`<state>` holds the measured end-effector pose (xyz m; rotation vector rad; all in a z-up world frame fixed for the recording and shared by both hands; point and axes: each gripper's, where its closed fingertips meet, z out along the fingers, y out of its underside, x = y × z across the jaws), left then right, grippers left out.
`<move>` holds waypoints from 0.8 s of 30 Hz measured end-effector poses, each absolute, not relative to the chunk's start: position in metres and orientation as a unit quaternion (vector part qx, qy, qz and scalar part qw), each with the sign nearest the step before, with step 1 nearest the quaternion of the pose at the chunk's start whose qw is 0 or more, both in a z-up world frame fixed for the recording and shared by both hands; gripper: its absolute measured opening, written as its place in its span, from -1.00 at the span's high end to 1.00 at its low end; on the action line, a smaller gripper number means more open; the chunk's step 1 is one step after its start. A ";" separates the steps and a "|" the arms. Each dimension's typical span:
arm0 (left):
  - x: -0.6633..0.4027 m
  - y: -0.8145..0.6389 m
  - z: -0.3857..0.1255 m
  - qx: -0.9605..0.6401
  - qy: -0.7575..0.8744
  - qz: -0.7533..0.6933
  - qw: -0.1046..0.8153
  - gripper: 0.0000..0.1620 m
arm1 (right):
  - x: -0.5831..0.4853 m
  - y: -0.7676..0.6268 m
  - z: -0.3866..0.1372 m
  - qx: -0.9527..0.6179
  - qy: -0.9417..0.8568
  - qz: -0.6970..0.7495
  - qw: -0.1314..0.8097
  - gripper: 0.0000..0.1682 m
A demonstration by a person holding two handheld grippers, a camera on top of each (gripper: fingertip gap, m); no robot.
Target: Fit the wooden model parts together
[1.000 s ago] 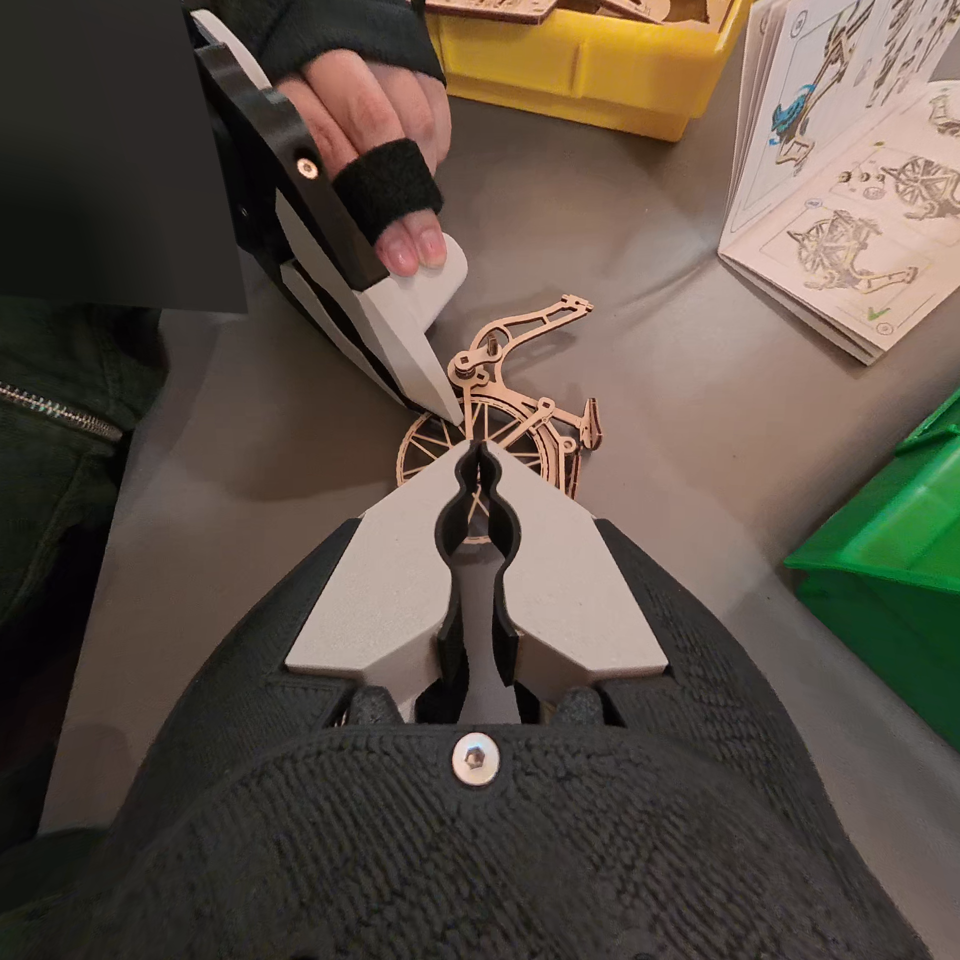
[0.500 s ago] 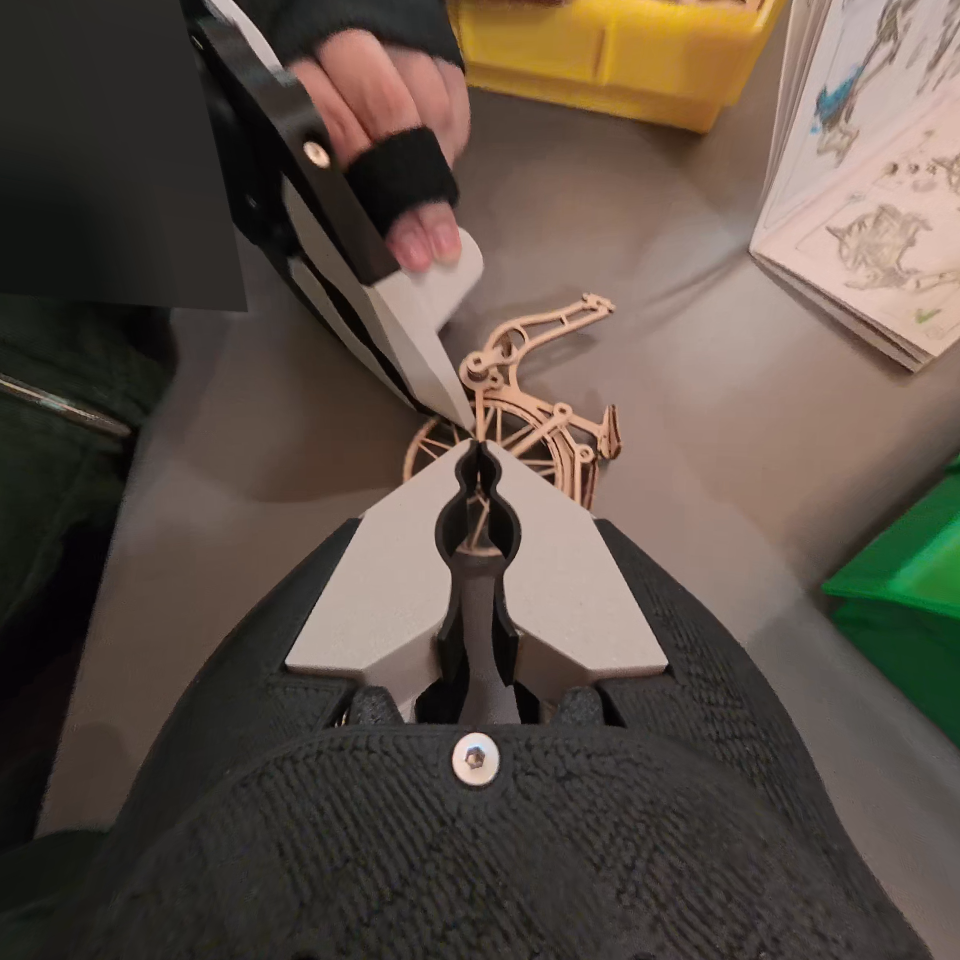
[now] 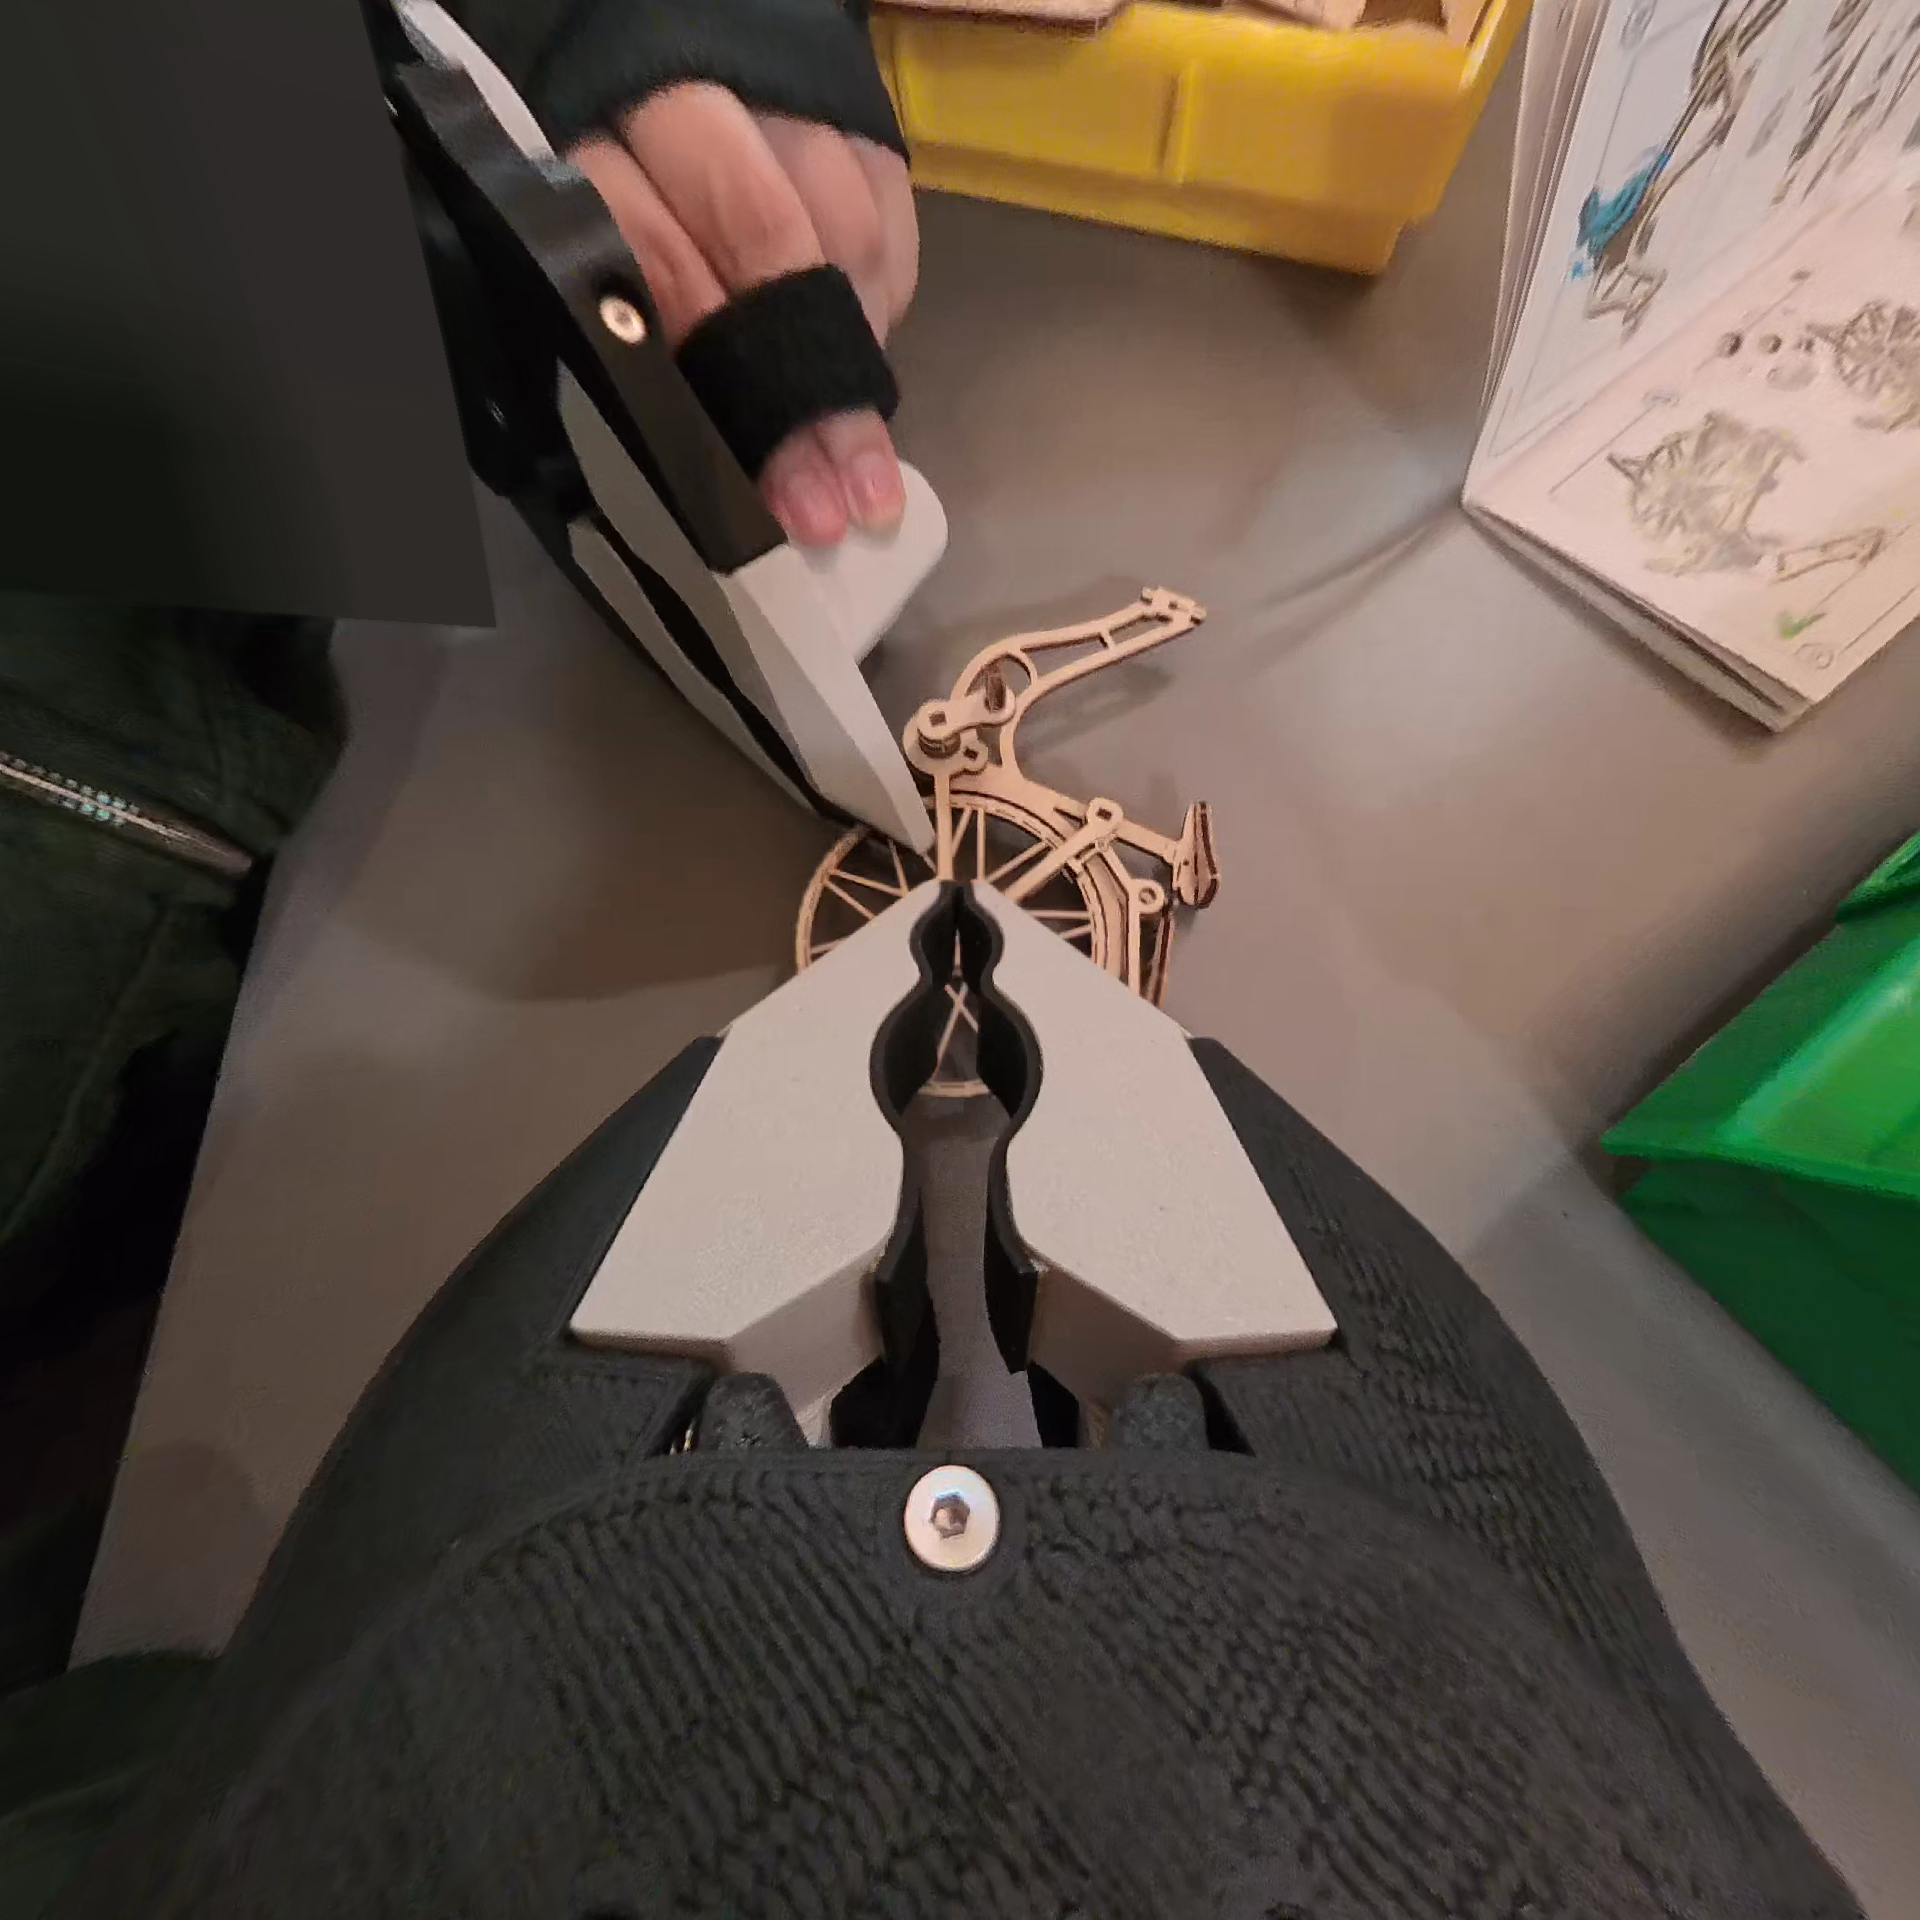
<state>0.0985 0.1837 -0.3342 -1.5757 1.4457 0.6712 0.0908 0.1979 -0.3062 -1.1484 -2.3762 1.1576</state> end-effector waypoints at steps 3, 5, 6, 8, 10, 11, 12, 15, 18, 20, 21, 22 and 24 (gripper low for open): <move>0.098 0.183 -0.335 -0.634 0.581 0.269 0.434 0.93 | 0.095 0.206 -0.325 -0.403 -0.839 0.345 0.123 1.00; 0.098 0.184 -0.334 -0.633 0.581 0.270 0.435 0.93 | 0.092 0.203 -0.318 -0.403 -0.829 0.368 0.123 1.00; 0.098 0.183 -0.334 -0.633 0.581 0.269 0.435 0.93 | 0.091 0.201 -0.312 -0.401 -0.821 0.386 0.125 1.00; 0.098 0.184 -0.334 -0.633 0.581 0.269 0.435 0.93 | 0.089 0.201 -0.307 -0.402 -0.816 0.394 0.134 1.00; 0.098 0.184 -0.334 -0.633 0.581 0.270 0.435 0.93 | 0.090 0.199 -0.307 -0.400 -0.814 0.403 0.123 1.00; 0.098 0.184 -0.334 -0.633 0.581 0.270 0.435 0.93 | 0.091 0.196 -0.309 -0.398 -0.815 0.406 0.113 1.00; 0.098 0.184 -0.334 -0.633 0.581 0.270 0.435 0.93 | 0.092 0.195 -0.311 -0.398 -0.816 0.405 0.104 1.00; 0.097 0.184 -0.334 -0.633 0.581 0.271 0.434 0.93 | 0.094 0.191 -0.317 -0.403 -0.816 0.406 0.081 0.91; 0.097 0.184 -0.334 -0.633 0.581 0.271 0.434 0.93 | 0.094 0.191 -0.317 -0.403 -0.816 0.408 0.080 0.91; 0.097 0.184 -0.334 -0.633 0.581 0.271 0.434 0.93 | 0.093 0.192 -0.317 -0.400 -0.820 0.401 0.087 0.93; 0.097 0.184 -0.334 -0.632 0.581 0.271 0.434 0.93 | 0.093 0.192 -0.317 -0.398 -0.822 0.398 0.091 0.93; 0.097 0.184 -0.334 -0.632 0.581 0.271 0.434 0.93 | 0.093 0.192 -0.317 -0.398 -0.822 0.397 0.092 0.92; 0.097 0.184 -0.334 -0.632 0.582 0.271 0.434 0.93 | 0.094 0.191 -0.316 -0.397 -0.822 0.399 0.089 0.90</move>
